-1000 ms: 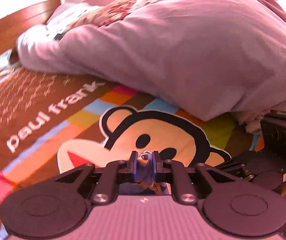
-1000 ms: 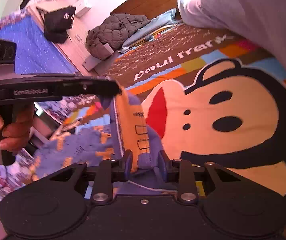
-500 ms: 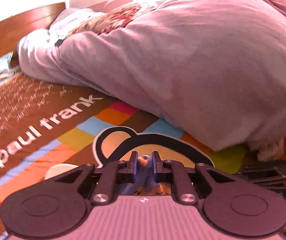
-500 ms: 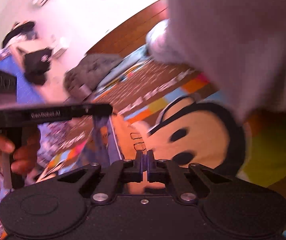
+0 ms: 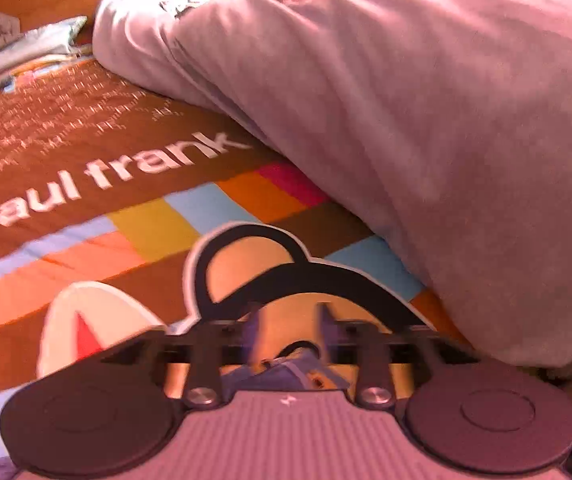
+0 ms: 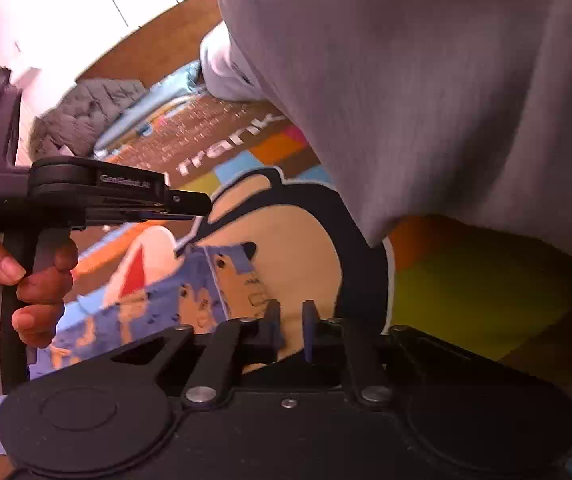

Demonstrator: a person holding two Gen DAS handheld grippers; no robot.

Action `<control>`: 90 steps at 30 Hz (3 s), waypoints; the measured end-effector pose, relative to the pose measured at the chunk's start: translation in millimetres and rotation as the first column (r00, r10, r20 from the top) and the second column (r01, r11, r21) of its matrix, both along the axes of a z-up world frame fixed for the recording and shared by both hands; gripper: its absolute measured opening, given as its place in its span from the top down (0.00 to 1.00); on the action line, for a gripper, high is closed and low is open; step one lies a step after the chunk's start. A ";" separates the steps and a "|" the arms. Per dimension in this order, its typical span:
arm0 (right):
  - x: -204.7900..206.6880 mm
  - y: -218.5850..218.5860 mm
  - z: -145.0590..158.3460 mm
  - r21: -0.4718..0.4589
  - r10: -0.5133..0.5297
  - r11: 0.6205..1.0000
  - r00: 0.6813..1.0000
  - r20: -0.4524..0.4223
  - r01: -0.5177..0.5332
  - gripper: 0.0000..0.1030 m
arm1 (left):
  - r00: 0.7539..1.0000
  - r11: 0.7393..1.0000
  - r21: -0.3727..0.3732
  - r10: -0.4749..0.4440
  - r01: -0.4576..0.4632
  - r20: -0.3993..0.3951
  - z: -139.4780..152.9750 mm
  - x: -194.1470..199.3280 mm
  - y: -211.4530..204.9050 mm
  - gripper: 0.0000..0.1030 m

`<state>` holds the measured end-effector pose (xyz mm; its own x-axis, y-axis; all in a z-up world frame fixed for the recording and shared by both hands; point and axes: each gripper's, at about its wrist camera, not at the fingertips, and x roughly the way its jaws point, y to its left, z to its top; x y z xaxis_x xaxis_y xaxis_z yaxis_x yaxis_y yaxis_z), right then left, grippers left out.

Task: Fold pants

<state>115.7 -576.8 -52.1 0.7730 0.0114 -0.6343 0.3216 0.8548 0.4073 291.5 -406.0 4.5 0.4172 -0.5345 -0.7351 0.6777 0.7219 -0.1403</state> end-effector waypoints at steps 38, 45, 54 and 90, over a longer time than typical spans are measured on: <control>-79.4 153.9 3.4 -0.632 0.621 0.472 0.740 -0.257 -0.615 0.66 | 0.784 0.984 -0.026 0.123 -0.174 -0.609 -25.8 -55.0 119.5 0.88; -69.9 141.3 4.9 -0.620 0.573 0.554 0.795 -0.200 -0.555 0.94 | 0.828 0.969 -0.134 0.103 -0.209 -0.551 5.9 -43.7 105.2 0.91; -41.5 82.3 33.9 -0.414 0.392 0.845 0.919 0.049 -0.339 0.95 | 0.842 0.906 -0.272 0.146 -0.325 -0.520 17.0 -9.7 85.1 0.92; 1.3 8.9 -0.3 0.025 0.102 0.994 0.995 -0.018 -0.102 0.59 | 0.984 0.970 0.173 -0.160 0.170 -0.073 -16.1 -93.1 95.3 0.40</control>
<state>117.0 -567.9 -52.4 0.7544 0.1048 -0.6480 0.2412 0.8738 0.4222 198.4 -310.7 -11.6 0.2883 -0.4508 -0.8448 0.7840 0.6177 -0.0621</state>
